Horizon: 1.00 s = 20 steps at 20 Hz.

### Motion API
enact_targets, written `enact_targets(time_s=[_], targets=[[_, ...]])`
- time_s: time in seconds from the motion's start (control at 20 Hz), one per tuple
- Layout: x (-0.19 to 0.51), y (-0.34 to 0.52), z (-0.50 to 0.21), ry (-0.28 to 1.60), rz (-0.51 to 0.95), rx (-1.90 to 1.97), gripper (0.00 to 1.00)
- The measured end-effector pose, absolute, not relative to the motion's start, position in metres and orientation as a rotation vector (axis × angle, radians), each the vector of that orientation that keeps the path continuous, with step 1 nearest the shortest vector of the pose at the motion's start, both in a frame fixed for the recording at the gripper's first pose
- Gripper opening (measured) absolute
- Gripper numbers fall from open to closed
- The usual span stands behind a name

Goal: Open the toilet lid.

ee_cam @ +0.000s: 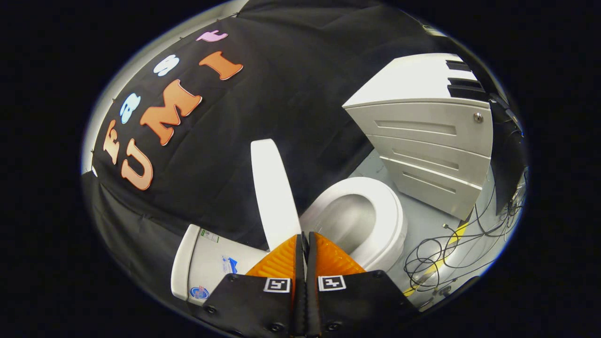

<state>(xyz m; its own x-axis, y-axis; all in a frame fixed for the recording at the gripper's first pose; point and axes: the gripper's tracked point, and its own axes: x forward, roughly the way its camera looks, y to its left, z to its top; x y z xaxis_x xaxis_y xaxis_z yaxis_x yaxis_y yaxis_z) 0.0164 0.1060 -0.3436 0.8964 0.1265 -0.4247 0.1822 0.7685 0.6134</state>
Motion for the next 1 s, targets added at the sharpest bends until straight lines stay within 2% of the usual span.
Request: enact_targets(time_s=[1.0], targets=[[-0.017,0.257,-0.275,0.402,0.135,0.309,0.08]])
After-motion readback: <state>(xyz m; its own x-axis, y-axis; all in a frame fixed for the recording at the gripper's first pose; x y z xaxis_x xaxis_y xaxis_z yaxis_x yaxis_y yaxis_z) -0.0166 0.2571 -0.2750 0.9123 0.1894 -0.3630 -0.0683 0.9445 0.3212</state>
